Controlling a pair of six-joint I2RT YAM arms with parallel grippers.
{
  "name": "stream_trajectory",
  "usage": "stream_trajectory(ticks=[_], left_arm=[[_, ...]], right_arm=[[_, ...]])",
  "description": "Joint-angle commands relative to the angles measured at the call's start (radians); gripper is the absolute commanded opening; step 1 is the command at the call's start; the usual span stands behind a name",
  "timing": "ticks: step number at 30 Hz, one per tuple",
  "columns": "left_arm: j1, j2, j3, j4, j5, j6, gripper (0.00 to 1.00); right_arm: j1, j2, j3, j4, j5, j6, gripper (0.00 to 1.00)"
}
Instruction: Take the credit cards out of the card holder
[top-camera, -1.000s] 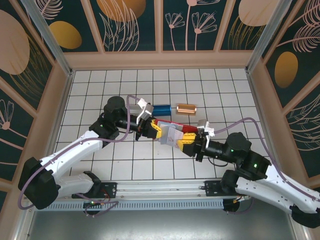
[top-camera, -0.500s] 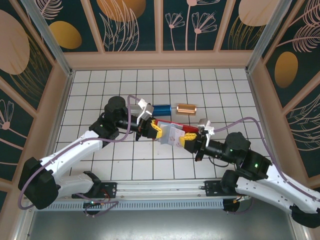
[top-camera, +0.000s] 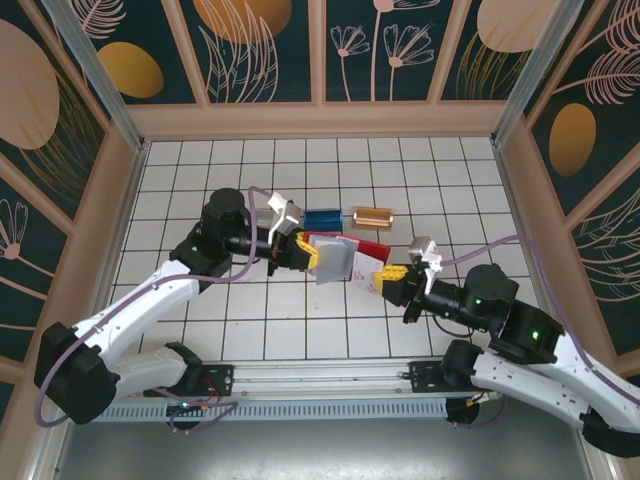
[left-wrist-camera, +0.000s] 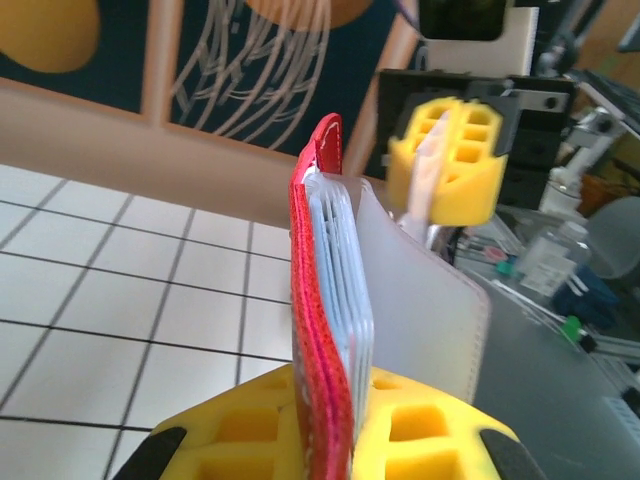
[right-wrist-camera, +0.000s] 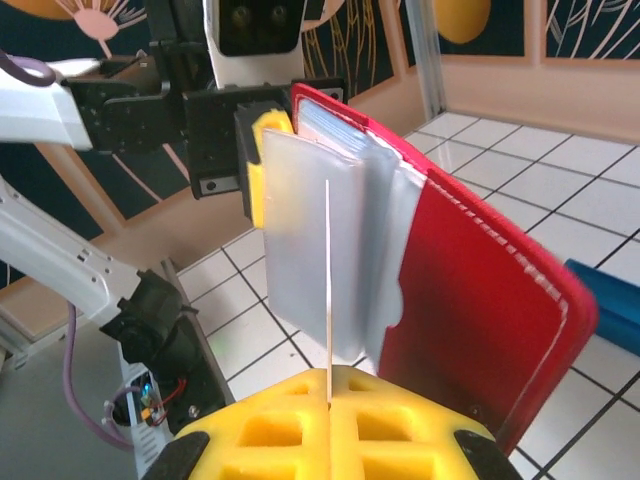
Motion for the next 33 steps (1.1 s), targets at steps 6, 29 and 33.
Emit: stream_trajectory(ticks=[6, 29, 33], left_arm=[[0.055, -0.127, -0.066, 0.048, -0.299, -0.088, 0.00], [0.228, -0.343, -0.227, 0.085, -0.727, -0.358, 0.00], [0.228, -0.334, -0.246, 0.128, -0.702, -0.390, 0.00]], right_arm=[[0.007, 0.041, 0.126, -0.087, 0.175, -0.082, 0.00], [-0.725, 0.803, 0.443, -0.274, -0.428, -0.666, 0.00], [-0.748, 0.981, 0.582, -0.384, -0.344, -0.811, 0.00]])
